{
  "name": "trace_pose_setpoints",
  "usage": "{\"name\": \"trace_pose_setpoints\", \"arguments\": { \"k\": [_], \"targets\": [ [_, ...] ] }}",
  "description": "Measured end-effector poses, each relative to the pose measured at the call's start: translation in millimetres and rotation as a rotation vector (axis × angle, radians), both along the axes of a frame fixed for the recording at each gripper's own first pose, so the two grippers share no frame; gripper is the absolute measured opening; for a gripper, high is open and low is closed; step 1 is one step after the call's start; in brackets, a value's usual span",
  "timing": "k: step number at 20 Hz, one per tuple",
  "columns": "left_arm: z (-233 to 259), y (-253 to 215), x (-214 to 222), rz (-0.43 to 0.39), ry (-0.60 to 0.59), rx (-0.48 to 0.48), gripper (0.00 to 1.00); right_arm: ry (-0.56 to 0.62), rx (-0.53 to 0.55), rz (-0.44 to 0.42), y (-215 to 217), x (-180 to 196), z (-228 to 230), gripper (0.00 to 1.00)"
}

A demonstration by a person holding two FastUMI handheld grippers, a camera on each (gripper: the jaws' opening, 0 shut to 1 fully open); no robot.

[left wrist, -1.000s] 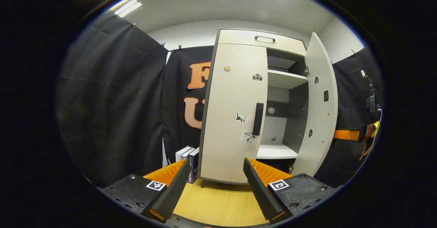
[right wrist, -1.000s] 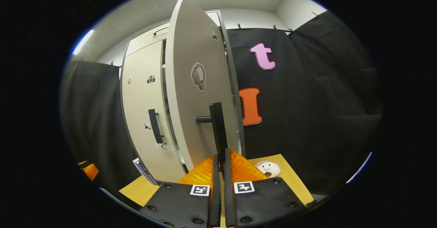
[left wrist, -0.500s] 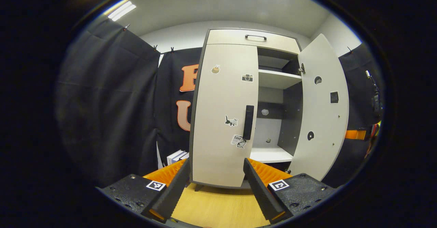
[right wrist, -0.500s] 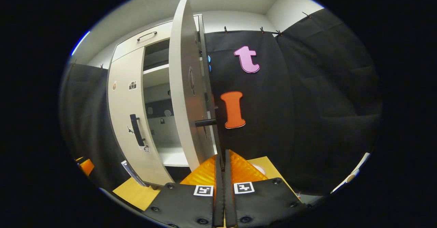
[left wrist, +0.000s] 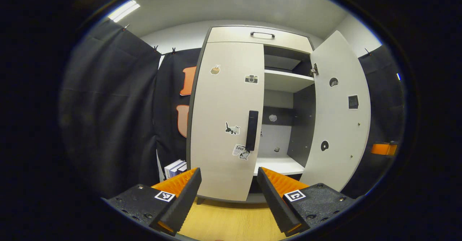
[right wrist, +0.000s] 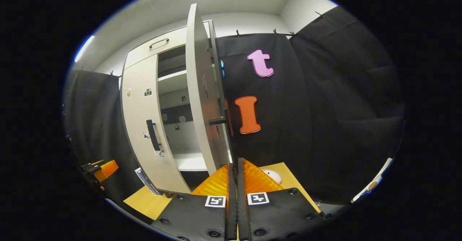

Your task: Open the right door of the double-door shoe cabinet with the right hand, and open the left door with the left hand.

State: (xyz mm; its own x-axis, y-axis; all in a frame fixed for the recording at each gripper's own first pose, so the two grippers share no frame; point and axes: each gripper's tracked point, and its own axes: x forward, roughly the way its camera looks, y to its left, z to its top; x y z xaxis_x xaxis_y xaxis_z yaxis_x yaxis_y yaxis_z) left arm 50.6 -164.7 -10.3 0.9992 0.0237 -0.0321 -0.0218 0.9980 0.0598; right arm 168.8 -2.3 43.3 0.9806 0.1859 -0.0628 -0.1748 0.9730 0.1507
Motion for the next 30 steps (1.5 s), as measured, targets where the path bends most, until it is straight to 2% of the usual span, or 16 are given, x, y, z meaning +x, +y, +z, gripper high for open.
{"name": "trace_pose_setpoints", "arguments": {
  "k": [1,2,3,4,5,6,8,9,10,12,15,18,20,21,29,30],
  "targets": [
    [3,-2,5,-0.002,-0.006,0.005,0.95,-0.002,-0.004,-0.012,-4,2,-2,0.09],
    [6,-4,11,-0.004,-0.015,0.014,0.94,-0.003,-0.010,-0.019,-6,-7,-1,0.21],
    [8,-8,18,-0.009,-0.021,0.020,0.95,-0.006,-0.022,-0.027,-11,-6,-1,0.17],
    [7,-12,24,-0.017,-0.019,0.020,0.95,-0.011,-0.032,-0.043,-16,-8,-1,0.35],
    [8,-15,31,-0.026,-0.022,0.017,0.95,-0.015,-0.041,-0.052,-19,-10,-1,0.35],
    [9,-19,39,-0.035,-0.025,0.014,0.92,-0.016,-0.046,-0.053,-19,-12,-1,0.49],
    [10,-24,58,-0.046,-0.030,0.012,0.95,-0.022,-0.061,-0.061,-25,-18,-1,0.55],
    [9,-25,66,-0.045,-0.028,0.012,0.95,-0.023,-0.069,-0.069,-28,-20,-2,0.65],
    [9,-25,75,-0.041,-0.027,0.011,0.95,-0.021,-0.074,-0.073,-31,-21,-3,0.59],
    [10,-29,94,-0.046,-0.023,-0.008,0.95,-0.013,-0.073,-0.083,-36,-25,-5,0.63],
    [15,-36,123,-0.059,-0.020,-0.040,0.95,0.003,-0.068,-0.117,-48,-27,-8,0.80],
    [19,-40,148,-0.067,-0.025,-0.026,0.94,0.014,-0.047,-0.152,-57,-30,-11,0.91],
    [18,-44,168,-0.080,-0.023,-0.016,0.95,0.020,-0.036,-0.169,-63,-28,-13,0.89],
    [16,-47,176,-0.089,-0.019,-0.016,0.95,0.025,-0.032,-0.178,-65,-28,-14,0.99],
    [2,-57,230,-0.101,0.033,0.040,0.93,0.046,-0.016,-0.226,-77,-27,-20,0.99],
    [0,-58,234,-0.100,0.036,0.045,0.88,0.050,-0.013,-0.228,-78,-29,-21,0.99]
  ]
}}
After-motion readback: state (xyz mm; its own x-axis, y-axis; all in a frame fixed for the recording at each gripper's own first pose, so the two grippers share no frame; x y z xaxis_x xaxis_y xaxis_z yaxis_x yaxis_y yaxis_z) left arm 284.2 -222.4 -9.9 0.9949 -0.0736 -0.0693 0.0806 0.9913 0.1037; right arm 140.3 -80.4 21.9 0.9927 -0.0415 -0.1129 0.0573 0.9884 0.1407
